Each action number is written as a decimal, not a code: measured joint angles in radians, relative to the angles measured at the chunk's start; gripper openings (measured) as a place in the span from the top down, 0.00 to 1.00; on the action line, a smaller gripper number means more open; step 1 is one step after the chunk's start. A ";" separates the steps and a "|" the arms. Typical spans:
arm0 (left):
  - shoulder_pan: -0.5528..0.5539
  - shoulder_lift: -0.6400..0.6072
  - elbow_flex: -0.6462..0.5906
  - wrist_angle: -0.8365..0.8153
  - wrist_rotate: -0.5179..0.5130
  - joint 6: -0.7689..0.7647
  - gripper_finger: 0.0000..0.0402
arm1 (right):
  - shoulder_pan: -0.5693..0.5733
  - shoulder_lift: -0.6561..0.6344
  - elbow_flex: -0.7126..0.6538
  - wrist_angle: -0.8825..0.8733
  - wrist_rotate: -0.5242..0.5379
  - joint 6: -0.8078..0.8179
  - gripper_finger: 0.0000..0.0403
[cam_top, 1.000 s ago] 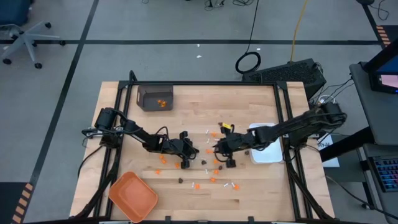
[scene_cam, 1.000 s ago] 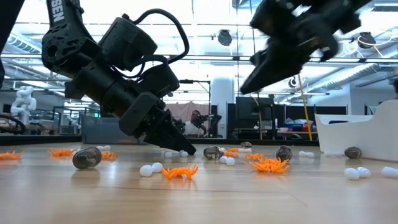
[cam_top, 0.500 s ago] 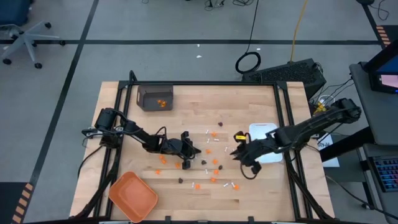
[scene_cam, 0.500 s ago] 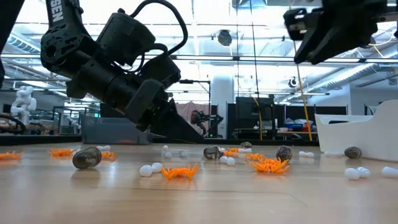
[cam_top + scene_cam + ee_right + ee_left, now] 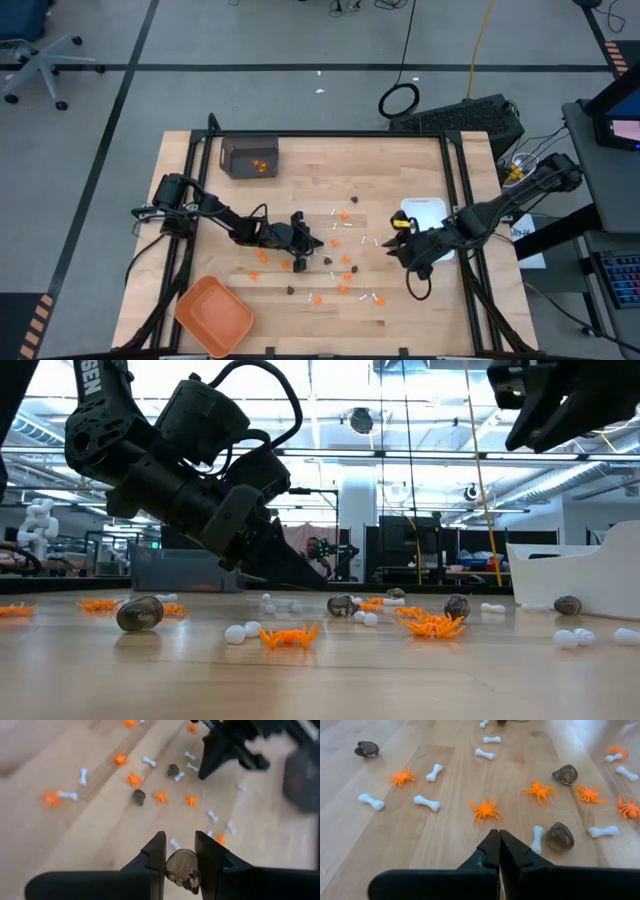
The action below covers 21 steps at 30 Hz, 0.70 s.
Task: Sort Halloween decoration
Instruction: Put the black skull toy into the white bin
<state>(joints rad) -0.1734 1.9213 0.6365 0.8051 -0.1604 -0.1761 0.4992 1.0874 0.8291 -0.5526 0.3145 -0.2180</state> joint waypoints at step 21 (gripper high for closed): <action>0.000 0.000 0.001 0.005 0.000 -0.002 1.00 | -0.017 -0.059 0.000 -0.562 -0.032 1.081 0.87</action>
<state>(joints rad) -0.1734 1.9209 0.6376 0.8101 -0.1608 -0.1783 0.4818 1.0287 0.8291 -1.1149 0.2823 0.8626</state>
